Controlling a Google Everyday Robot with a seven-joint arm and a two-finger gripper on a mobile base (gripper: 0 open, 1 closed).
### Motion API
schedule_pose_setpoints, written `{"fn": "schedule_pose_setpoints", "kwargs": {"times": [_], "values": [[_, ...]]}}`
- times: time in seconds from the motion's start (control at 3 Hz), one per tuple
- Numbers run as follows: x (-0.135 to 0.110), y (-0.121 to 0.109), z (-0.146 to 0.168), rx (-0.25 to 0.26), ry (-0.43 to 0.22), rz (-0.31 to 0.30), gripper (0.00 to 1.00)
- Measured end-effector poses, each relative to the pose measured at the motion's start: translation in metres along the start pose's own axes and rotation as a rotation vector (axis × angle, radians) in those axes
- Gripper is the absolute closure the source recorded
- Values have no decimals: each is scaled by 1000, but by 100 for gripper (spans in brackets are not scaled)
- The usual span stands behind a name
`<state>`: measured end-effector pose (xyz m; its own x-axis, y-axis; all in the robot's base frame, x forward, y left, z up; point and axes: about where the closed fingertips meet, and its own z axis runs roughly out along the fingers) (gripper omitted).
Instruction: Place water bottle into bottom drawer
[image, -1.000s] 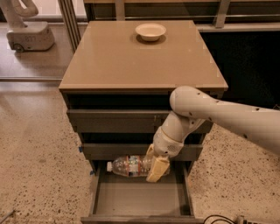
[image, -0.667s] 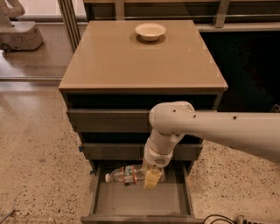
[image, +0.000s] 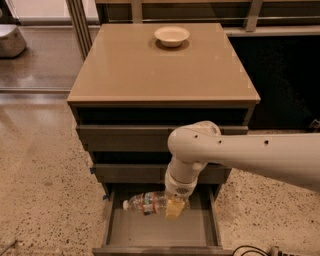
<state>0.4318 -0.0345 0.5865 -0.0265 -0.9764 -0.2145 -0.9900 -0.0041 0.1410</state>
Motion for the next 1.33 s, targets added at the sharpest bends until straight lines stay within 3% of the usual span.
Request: {"fn": "schedule_pose_setpoints", "kwargs": {"times": [0.33,0.67,1.0,1.33], "values": [[35,-3,48,70,77,66,100],[69,-16,113,118,-42,252,100],[39,-53,133,139,-357,428,100],[34,-71,131,138,-483,500,100]]}}
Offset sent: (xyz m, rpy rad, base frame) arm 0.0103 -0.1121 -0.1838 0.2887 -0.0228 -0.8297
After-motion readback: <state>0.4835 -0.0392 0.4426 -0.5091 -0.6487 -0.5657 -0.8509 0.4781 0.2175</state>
